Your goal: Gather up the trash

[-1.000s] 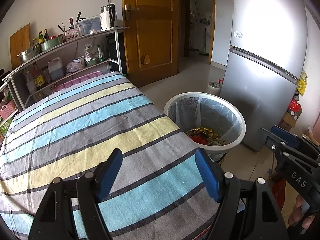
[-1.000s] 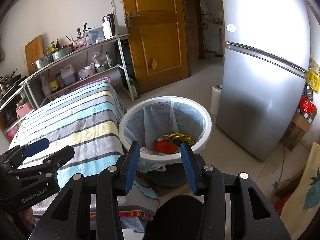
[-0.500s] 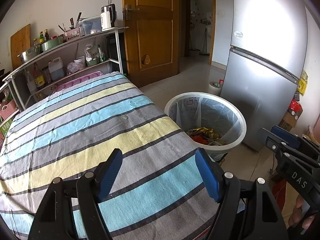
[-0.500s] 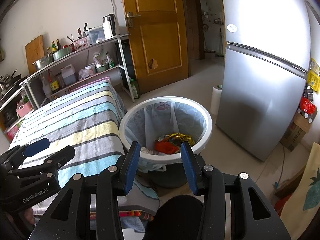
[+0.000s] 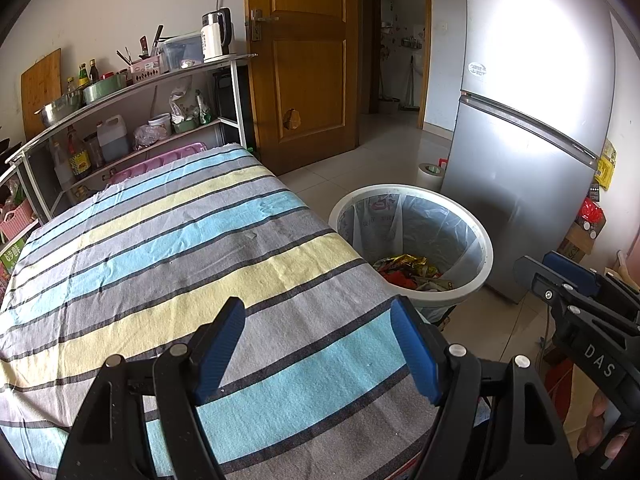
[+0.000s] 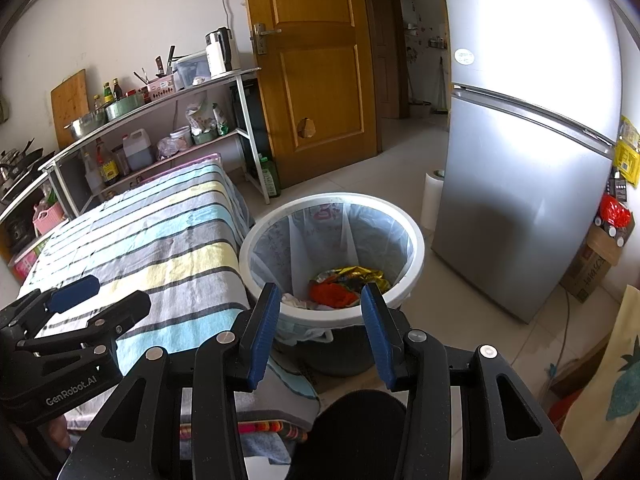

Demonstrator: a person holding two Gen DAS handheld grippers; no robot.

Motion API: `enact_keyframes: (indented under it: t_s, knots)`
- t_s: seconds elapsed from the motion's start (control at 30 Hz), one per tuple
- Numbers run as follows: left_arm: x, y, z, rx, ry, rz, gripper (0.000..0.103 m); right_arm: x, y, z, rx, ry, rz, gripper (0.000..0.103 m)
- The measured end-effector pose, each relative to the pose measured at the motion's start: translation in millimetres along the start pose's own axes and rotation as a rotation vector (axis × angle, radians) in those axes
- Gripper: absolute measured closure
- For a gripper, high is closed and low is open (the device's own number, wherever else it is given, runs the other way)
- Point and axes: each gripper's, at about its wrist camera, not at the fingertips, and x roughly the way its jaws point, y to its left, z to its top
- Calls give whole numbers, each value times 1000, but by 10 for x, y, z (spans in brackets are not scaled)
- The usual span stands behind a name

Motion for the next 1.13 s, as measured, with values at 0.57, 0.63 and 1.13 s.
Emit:
enact_keyframes:
  t_s: [0.57, 0.63, 1.13]
  knots:
    - [-31, 11, 0, -2, 1, -1, 26, -4, 14, 1, -2, 1, 1, 59]
    - [-27, 11, 3, -2, 1, 2, 26, -8, 15, 1, -2, 2, 1, 59]
    - [-20, 9, 9, -2, 2, 5, 26, -6, 15, 9, -2, 3, 2, 59]
